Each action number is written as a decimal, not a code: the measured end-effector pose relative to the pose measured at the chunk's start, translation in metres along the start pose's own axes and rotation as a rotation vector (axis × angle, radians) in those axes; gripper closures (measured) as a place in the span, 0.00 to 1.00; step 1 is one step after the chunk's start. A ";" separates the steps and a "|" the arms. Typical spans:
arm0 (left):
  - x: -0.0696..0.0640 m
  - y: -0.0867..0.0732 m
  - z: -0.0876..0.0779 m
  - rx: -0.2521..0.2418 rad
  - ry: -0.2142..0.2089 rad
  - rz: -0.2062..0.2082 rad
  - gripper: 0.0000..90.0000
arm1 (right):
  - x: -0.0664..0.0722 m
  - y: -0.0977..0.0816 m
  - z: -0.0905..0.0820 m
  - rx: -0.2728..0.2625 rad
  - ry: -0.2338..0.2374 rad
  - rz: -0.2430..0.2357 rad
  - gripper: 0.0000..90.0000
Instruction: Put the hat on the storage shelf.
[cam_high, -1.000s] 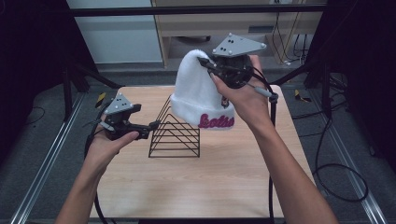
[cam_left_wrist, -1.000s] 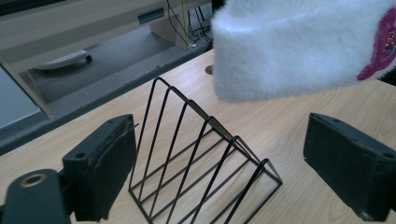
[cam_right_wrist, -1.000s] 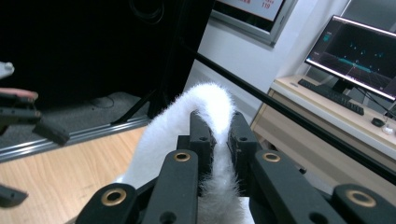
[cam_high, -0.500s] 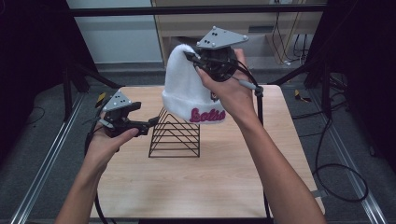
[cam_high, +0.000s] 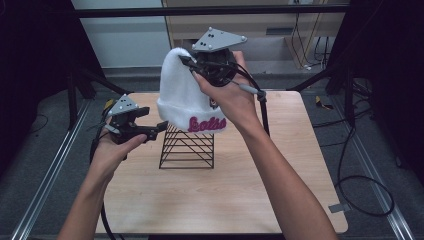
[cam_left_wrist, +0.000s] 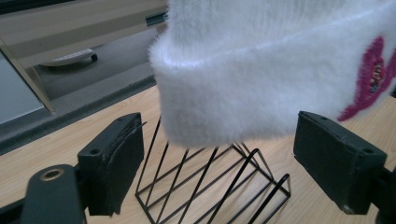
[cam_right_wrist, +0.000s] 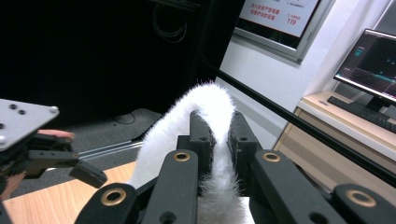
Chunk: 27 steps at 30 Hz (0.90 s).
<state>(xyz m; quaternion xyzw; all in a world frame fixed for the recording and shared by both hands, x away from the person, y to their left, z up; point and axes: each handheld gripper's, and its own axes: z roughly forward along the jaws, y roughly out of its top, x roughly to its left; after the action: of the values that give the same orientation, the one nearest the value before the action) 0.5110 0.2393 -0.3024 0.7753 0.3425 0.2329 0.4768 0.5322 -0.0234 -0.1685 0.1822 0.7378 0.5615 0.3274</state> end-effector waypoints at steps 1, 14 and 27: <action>0.000 0.000 0.000 0.000 0.000 0.000 0.18 | 0.000 0.000 0.000 0.000 0.000 0.000 0.93; 0.016 -0.003 0.009 -0.007 -0.074 -0.030 0.13 | 0.011 0.003 0.004 -0.025 0.059 0.009 0.93; 0.016 -0.003 0.018 0.027 -0.114 -0.029 0.22 | 0.015 0.004 0.006 -0.043 0.090 0.005 0.93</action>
<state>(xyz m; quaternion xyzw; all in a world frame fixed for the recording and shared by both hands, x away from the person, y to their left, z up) 0.5325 0.2420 -0.3127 0.7887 0.3289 0.1767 0.4885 0.5245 -0.0084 -0.1700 0.1515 0.7391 0.5858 0.2961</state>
